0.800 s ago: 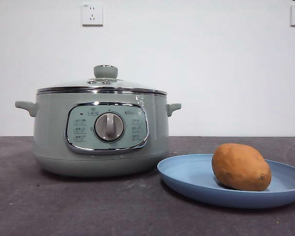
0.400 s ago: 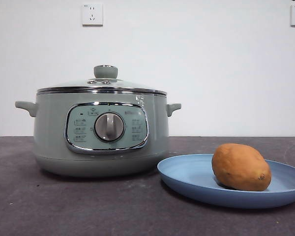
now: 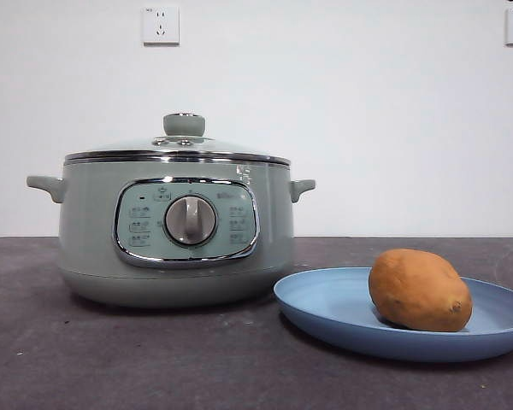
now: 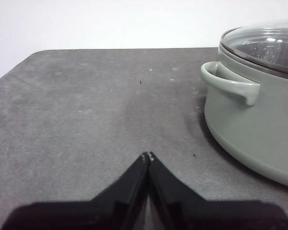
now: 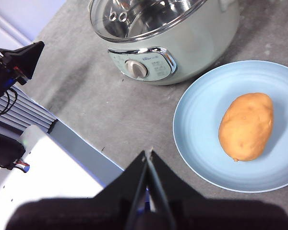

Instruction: Take the potato out from the steamer,put the potato on the plate,close the lid

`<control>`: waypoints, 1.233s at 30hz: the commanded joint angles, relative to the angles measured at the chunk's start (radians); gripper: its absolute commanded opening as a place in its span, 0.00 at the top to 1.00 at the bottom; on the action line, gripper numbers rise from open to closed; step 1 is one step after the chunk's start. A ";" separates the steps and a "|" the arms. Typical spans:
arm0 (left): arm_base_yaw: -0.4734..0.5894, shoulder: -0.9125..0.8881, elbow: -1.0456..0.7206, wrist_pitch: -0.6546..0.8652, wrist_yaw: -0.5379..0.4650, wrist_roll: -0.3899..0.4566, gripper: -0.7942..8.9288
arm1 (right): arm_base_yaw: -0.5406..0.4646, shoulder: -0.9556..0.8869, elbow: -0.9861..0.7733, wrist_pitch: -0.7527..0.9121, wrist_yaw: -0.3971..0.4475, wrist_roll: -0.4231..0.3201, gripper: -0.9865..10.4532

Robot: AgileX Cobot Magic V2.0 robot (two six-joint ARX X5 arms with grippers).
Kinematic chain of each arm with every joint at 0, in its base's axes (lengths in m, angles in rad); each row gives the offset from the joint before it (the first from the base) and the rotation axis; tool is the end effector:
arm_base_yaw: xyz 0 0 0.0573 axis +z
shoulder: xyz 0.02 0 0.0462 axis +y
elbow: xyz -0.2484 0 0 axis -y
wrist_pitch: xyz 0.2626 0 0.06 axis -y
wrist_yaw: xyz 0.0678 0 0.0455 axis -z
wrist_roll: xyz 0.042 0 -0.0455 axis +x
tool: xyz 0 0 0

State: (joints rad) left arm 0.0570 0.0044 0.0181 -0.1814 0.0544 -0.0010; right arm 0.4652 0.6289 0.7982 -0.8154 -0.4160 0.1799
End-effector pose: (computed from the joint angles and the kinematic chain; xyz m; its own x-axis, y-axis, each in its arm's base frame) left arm 0.1415 0.0058 0.1499 0.9860 0.0018 -0.1667 -0.0035 0.9999 -0.0101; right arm 0.1288 0.0837 0.2891 0.4714 0.6888 -0.5507 -0.5911 0.7102 0.3822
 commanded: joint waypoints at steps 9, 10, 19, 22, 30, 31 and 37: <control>0.003 -0.003 -0.015 0.001 -0.002 -0.003 0.92 | 0.001 -0.001 0.000 0.002 0.003 0.005 0.91; 0.003 -0.003 -0.015 0.001 -0.002 -0.003 0.92 | 0.001 -0.001 0.000 0.002 0.003 0.005 0.91; 0.003 -0.003 -0.015 0.001 -0.002 -0.003 0.92 | 0.001 -0.001 0.000 0.002 0.003 0.005 0.91; 0.003 -0.003 -0.015 0.001 -0.002 -0.003 0.92 | -0.006 -0.006 0.000 0.005 0.005 -0.012 0.91; 0.003 -0.003 -0.015 0.001 -0.001 -0.003 0.92 | -0.243 -0.189 -0.025 0.070 0.031 -0.235 0.91; 0.003 -0.003 -0.015 0.001 -0.001 -0.003 0.92 | -0.275 -0.213 -0.036 0.090 0.032 -0.254 0.91; 0.003 -0.003 -0.015 0.001 -0.001 -0.003 0.92 | -0.406 -0.364 -0.209 0.361 0.032 -0.267 0.91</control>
State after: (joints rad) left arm 0.0570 0.0044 0.0181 -0.1814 0.0540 -0.0010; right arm 0.0639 0.2787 0.6285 -0.4931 -0.3855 -0.0795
